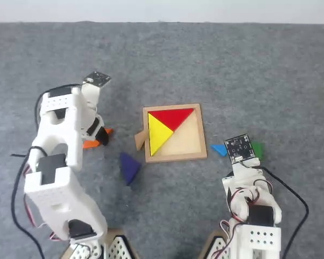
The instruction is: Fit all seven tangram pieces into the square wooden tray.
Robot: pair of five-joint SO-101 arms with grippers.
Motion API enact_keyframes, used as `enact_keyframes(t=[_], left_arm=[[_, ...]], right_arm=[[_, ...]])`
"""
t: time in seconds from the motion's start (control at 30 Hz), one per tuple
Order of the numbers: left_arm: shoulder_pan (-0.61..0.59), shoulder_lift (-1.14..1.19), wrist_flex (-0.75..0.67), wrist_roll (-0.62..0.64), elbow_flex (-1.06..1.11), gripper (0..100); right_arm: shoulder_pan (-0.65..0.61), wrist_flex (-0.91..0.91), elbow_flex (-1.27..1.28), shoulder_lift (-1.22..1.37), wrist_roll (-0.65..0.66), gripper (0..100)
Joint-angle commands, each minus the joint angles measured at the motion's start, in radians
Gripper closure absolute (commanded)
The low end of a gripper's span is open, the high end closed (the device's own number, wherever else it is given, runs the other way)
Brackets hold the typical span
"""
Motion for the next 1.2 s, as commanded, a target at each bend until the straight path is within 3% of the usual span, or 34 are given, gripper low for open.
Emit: enact_keyframes(t=[0.0, 0.17, 0.73, 0.93, 1.17], left_arm=[[0.009, 0.055, -0.012, -0.015, -0.008, 82], [0.017, 0.095, 0.091, -0.017, -0.059, 97], [0.219, -0.147, 0.184, 0.115, -0.044, 98], [0.198, -0.152, 0.184, 0.118, -0.042, 96], [0.186, -0.152, 0.206, 0.120, 0.038, 81]], right_arm=[[-0.002, 0.002, 0.015, -0.012, 0.009, 99.1], [-0.002, 0.002, 0.015, -0.012, 0.009, 99.1], [-0.002, 0.002, 0.015, -0.012, 0.009, 99.1], [-0.002, 0.002, 0.015, -0.012, 0.009, 99.1], [-0.002, 0.002, 0.015, -0.012, 0.009, 99.1]])
